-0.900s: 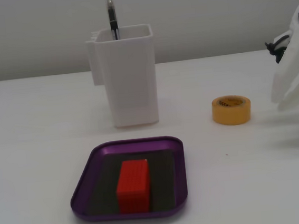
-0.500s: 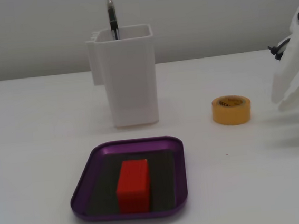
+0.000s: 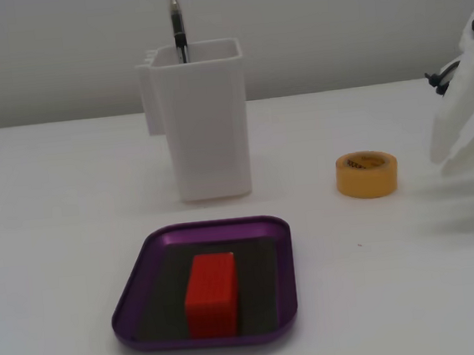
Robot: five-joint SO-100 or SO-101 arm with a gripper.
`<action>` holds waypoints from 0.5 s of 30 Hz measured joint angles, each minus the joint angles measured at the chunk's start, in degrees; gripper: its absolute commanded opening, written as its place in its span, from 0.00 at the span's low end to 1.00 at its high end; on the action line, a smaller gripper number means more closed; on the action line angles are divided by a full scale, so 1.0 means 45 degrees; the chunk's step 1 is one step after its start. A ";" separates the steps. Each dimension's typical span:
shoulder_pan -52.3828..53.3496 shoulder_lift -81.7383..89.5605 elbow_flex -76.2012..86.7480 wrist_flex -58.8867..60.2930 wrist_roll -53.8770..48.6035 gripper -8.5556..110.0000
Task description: Grab up the yellow tape and put it in the box.
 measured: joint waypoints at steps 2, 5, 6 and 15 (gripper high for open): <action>0.0625 0.0000 -0.0742 0.0000 0.0000 0.08; 0.1797 0.0000 -0.1816 0.0020 0.0000 0.08; 0.2148 0.0000 -0.1934 0.0020 0.0000 0.08; 0.3613 -0.1914 -0.2734 0.0273 -0.0898 0.21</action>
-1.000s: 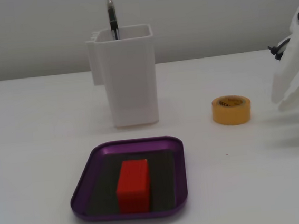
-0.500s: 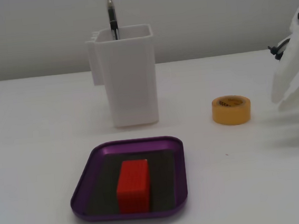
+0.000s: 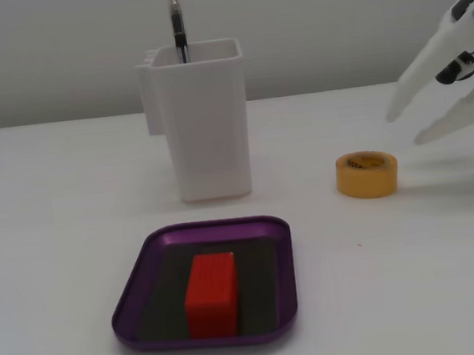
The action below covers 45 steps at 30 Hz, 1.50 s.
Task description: Grab up the yellow tape and put it in the box.
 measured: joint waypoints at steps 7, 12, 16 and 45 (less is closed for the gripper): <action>-0.0098 -0.4844 -0.2969 0.0176 -0.0078 0.23; -0.0078 -0.8672 -0.5703 0.1035 -0.0117 0.23; -0.0059 -1.1562 -0.7832 0.1484 -0.0117 0.23; 0.0020 -1.7773 -0.8887 -0.0117 -0.0820 0.13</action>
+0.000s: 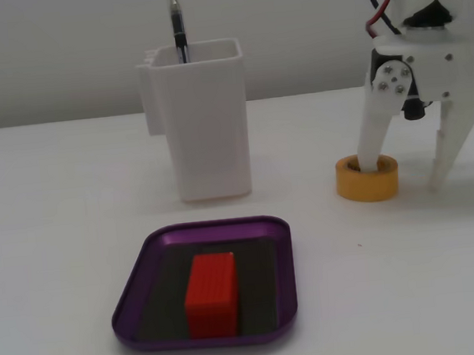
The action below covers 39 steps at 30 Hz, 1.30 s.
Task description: Grab up the yellow tape and put it in the box.
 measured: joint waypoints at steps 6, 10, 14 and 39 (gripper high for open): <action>0.0000 0.0000 0.0000 0.0059 -0.0039 0.07; -0.0117 0.0449 -0.0313 0.1035 -0.0078 0.07; -0.0449 0.2227 -0.1230 0.2305 0.0000 0.07; -0.4902 -0.1875 -0.6621 -0.0137 0.0000 0.07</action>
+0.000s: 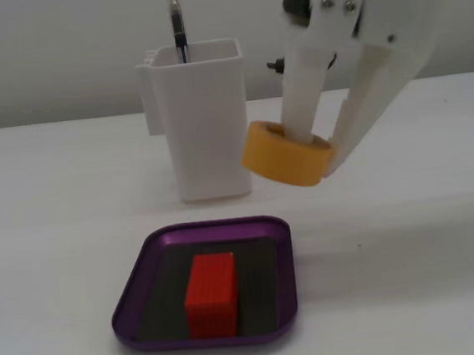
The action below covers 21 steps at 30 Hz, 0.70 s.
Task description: Grab up the yellow tape and put it in the box.
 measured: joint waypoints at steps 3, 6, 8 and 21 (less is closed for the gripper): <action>0.0000 -0.1465 -0.1309 0.0000 0.0000 0.07; 0.0254 -0.2695 -0.2285 0.0000 0.0000 0.07; 0.0586 -0.3320 -0.2871 0.0000 0.0000 0.07; 0.1367 -0.4824 -0.3809 0.0000 0.0000 0.07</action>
